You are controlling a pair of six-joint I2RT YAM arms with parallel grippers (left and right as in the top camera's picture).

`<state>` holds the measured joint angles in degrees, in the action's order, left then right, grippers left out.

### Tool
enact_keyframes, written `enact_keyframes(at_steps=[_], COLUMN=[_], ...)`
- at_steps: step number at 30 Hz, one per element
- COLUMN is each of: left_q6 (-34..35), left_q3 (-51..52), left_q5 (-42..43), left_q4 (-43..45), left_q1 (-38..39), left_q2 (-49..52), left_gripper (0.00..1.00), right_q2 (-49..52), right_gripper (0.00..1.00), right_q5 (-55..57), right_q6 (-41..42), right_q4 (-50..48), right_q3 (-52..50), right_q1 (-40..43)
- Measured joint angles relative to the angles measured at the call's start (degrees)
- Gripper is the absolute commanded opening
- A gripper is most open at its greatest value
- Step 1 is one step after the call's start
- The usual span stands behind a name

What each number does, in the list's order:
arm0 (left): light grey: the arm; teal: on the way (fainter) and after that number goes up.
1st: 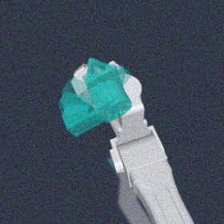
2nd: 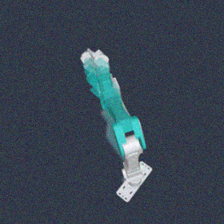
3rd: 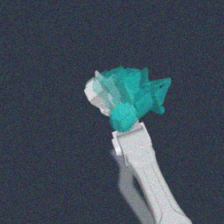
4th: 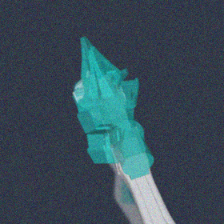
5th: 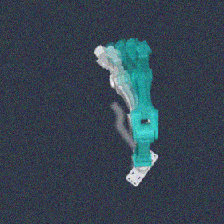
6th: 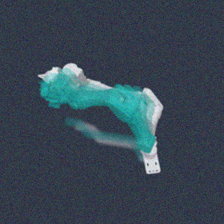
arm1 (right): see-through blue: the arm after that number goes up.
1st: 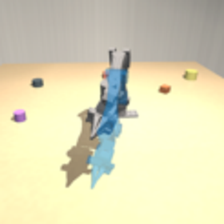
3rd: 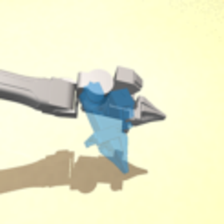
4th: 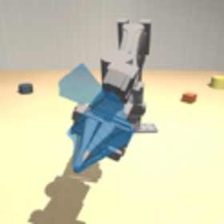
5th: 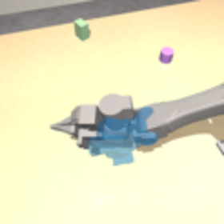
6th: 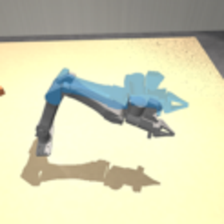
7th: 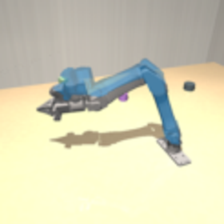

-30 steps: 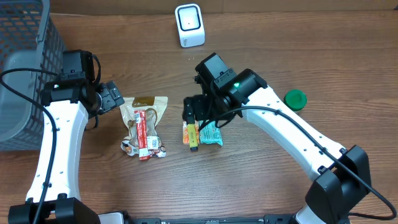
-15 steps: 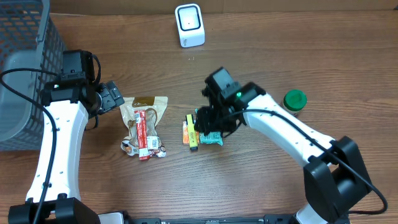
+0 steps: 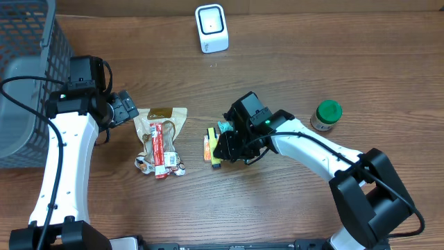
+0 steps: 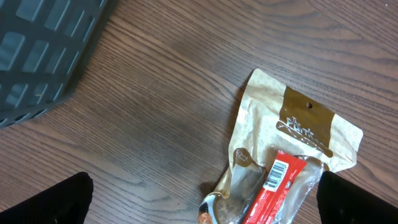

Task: Scan the item barcode

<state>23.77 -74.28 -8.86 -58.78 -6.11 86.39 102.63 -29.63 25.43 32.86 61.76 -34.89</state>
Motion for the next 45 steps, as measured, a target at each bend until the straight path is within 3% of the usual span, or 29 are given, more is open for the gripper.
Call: enact_keyframes(at_steps=[11,45], left_q6=[0.0,0.0], left_q3=[0.0,0.0], left_q5=[0.0,0.0], left_q4=[0.0,0.0], left_q1=[0.0,0.0], left_q2=[0.0,0.0], left_gripper=[1.0,1.0], right_q2=[0.0,0.0], right_gripper=[0.4,0.4], right_q5=[-3.6,-3.8], right_q6=[2.8,12.3], right_q4=[-10.8,-21.7], right_q3=[-7.4,-12.3], right_q1=[0.0,-1.2])
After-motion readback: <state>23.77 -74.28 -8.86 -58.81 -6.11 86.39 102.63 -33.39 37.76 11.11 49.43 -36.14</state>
